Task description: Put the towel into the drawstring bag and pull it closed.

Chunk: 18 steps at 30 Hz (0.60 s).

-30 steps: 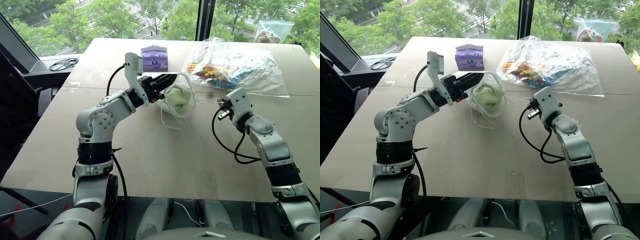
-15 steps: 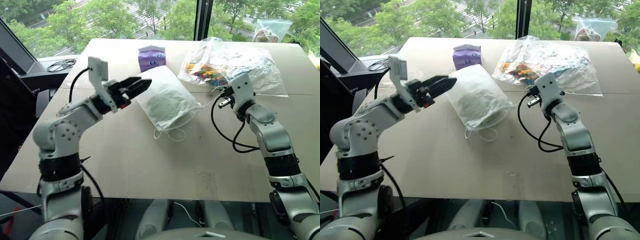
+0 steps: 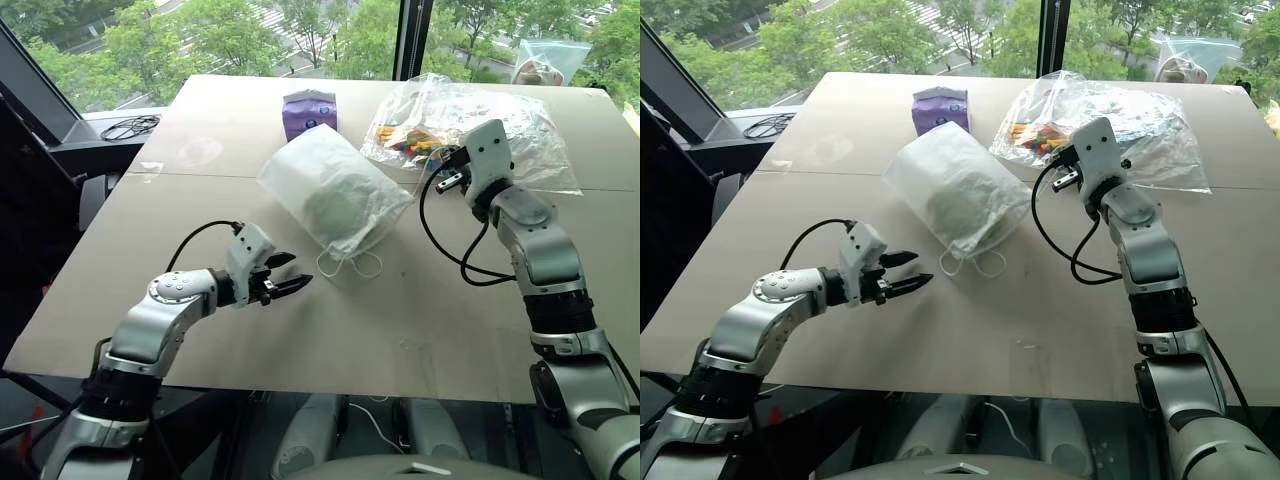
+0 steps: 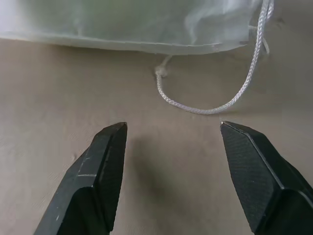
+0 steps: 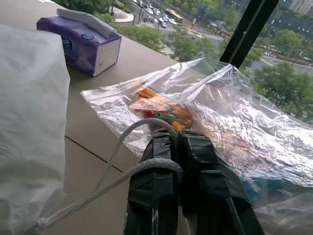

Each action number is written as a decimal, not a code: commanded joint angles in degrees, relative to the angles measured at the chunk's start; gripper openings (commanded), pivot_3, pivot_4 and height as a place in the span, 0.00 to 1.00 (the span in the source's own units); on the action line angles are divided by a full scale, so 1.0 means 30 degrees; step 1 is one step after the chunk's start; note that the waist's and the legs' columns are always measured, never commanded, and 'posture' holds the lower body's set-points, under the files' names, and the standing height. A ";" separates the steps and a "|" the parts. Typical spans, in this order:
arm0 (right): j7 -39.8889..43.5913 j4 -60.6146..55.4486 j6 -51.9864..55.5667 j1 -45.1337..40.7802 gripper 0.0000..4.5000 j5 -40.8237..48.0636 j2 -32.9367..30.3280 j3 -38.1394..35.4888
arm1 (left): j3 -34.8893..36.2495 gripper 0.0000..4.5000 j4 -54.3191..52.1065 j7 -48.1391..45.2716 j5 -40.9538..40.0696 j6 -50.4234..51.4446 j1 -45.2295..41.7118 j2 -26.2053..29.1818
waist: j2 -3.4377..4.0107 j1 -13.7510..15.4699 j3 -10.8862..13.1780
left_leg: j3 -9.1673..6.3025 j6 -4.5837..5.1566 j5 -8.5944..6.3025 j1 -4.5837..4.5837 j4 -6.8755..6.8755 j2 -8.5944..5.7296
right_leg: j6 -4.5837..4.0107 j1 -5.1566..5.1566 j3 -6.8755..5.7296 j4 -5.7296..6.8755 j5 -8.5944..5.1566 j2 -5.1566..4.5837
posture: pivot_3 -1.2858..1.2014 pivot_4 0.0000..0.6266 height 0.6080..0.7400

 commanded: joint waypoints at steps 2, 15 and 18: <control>0.0092 -0.0508 -0.0096 -0.0609 0.00 -0.0144 -0.0219 -0.0208 | -0.1032 0.69 0.1309 -0.0381 0.1395 -0.2377 -0.1478 -0.1448 | 0.0005 -0.0046 0.0003 | 0.0005 -0.0005 0.0006 -0.0015 0.0001 0.0016 | 0.0004 0.0001 0.0003 -0.0001 0.0003 0.0012 | 0.52 0.24 0.99; -0.0004 -0.1091 0.0289 -0.0464 0.00 -0.0384 -0.0385 -0.0348 | -0.1837 0.69 0.1874 -0.2809 0.1856 -0.1505 -0.2188 -0.1806 | 0.0009 -0.0201 0.0001 | 0.0020 -0.0004 0.0006 -0.0005 -0.0001 0.0051 | 0.0005 -0.0006 0.0011 0.0022 0.0006 0.0046 | 0.52 0.24 0.99; 0.0010 -0.1185 0.0368 -0.0390 0.00 -0.0394 -0.0329 -0.0360 | -0.1441 0.69 0.1598 -0.3335 0.1526 -0.0752 -0.2572 -0.1316 | 0.0009 -0.0203 0.0001 | 0.0020 -0.0004 0.0006 -0.0003 0.0001 0.0051 | 0.0004 -0.0006 0.0010 0.0023 0.0006 0.0046 | 0.52 0.24 0.99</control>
